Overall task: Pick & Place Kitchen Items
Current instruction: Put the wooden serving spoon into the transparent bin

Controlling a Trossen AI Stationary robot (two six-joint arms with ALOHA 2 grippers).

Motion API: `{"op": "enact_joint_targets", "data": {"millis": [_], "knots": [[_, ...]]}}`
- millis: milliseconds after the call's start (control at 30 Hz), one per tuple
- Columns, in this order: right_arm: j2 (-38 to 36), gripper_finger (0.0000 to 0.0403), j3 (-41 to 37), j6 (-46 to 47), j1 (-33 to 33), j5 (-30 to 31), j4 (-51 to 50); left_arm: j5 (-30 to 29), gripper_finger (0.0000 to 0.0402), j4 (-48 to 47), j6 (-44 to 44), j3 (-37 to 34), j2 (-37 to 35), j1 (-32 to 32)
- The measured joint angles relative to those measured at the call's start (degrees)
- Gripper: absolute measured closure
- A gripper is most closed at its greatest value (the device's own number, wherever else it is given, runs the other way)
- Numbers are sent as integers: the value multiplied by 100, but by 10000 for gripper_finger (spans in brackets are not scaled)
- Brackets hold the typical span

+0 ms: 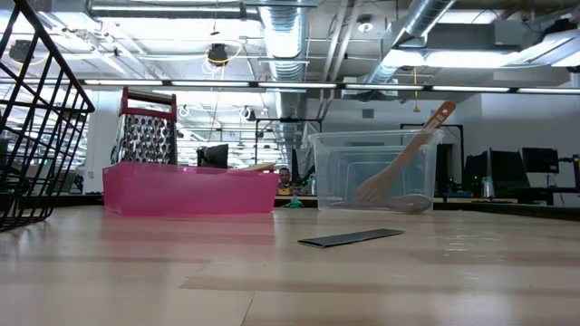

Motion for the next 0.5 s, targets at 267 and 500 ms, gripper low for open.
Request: {"op": "enact_joint_targets", "data": {"millis": [267, 500], "knots": [[7, 309, 5, -389, -608, 1176, -328, -1032, 192, -932, 3, 0, 486, 0], [6, 309, 3, -390, -1209, 1297, -1098, -1944, 192, -1016, 0, 0, 1138, 2]]}}
